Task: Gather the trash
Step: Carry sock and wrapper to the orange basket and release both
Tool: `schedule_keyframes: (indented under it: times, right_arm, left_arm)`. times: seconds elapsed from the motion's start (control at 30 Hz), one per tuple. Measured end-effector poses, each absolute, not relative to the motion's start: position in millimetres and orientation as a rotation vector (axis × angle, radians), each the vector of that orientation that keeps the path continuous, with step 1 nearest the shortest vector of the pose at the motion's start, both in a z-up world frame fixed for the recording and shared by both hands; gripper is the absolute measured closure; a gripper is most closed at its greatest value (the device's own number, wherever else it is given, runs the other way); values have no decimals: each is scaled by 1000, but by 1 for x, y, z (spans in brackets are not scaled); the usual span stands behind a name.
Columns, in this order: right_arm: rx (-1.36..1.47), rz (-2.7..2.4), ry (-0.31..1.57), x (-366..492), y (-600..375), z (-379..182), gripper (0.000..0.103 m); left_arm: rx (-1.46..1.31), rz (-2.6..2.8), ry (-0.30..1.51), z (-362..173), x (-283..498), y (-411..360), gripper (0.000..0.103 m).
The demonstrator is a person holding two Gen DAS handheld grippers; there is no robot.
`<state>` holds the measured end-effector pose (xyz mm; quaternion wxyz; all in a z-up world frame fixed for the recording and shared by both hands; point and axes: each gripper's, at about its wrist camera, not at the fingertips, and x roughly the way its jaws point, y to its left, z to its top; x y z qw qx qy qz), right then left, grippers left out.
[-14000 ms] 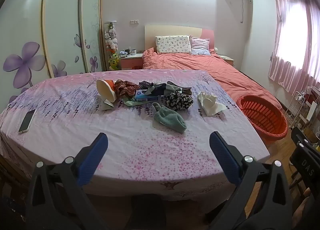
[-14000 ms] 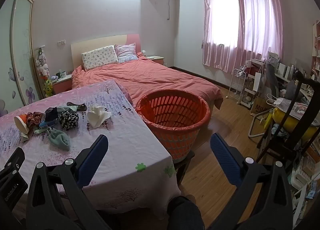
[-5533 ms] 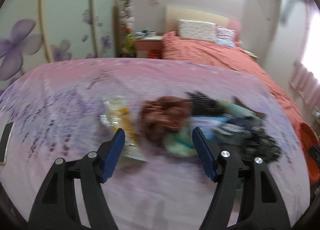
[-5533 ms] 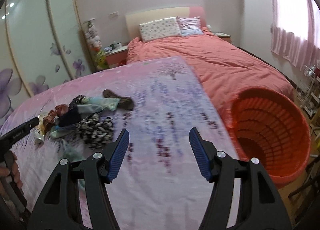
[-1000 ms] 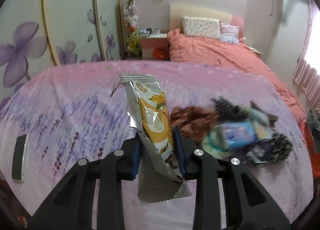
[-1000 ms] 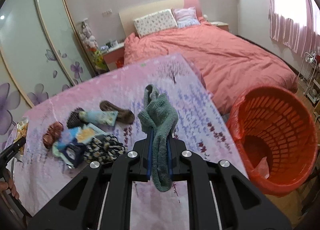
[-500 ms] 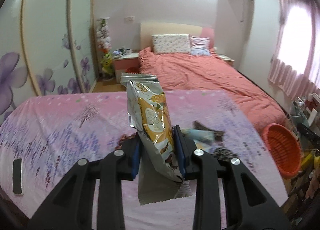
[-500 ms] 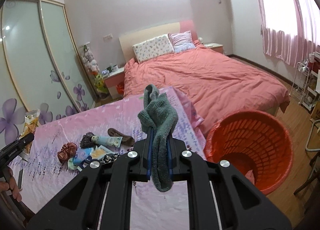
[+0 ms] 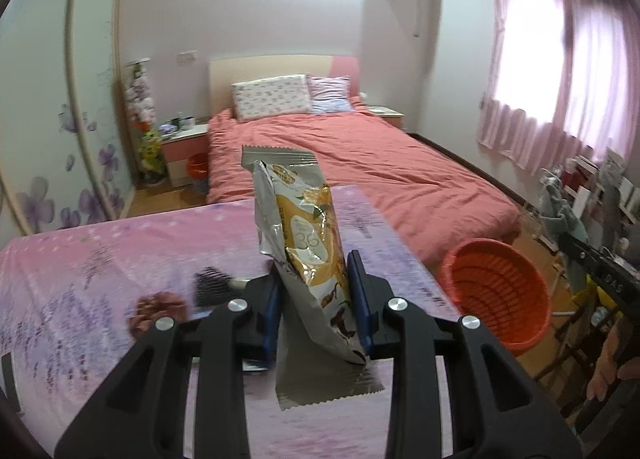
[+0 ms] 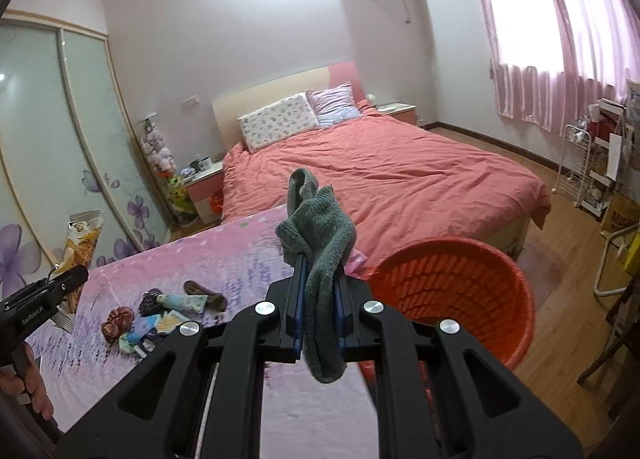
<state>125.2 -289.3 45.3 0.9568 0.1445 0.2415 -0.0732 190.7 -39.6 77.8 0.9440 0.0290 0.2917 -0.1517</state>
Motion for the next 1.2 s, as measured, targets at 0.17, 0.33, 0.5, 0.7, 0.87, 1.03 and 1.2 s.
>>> schedule_keyframes:
  times: [0.17,0.33,0.5,0.7,0.87,1.03,1.2]
  right_arm:
    - [322,-187,493,122,-316,37,91]
    - [354,-230,499,122,-338,28,91]
    - [399,-258,516,127,-364,14,91]
    - [448,-270,540,135,-388,-2,91]
    - [480,-282,562,142,-404,-16,91]
    - [512,-258,587,151,-417,-30,73]
    - [488,-266,603,152,-413,-38,48]
  left_arm:
    - [52,-405,623,70,197,-84,72]
    - [55,-498,659,56,204,-135,72]
    - [78,-589,685,38,208,-190,72]
    - [95,-691,720,12,215,-245,71]
    - [118,-754,767,-17,222,-282,70]
    - [148,-760,814,-43,236,-304,48]
    - [155,-696,825,-56,249,-291,41]
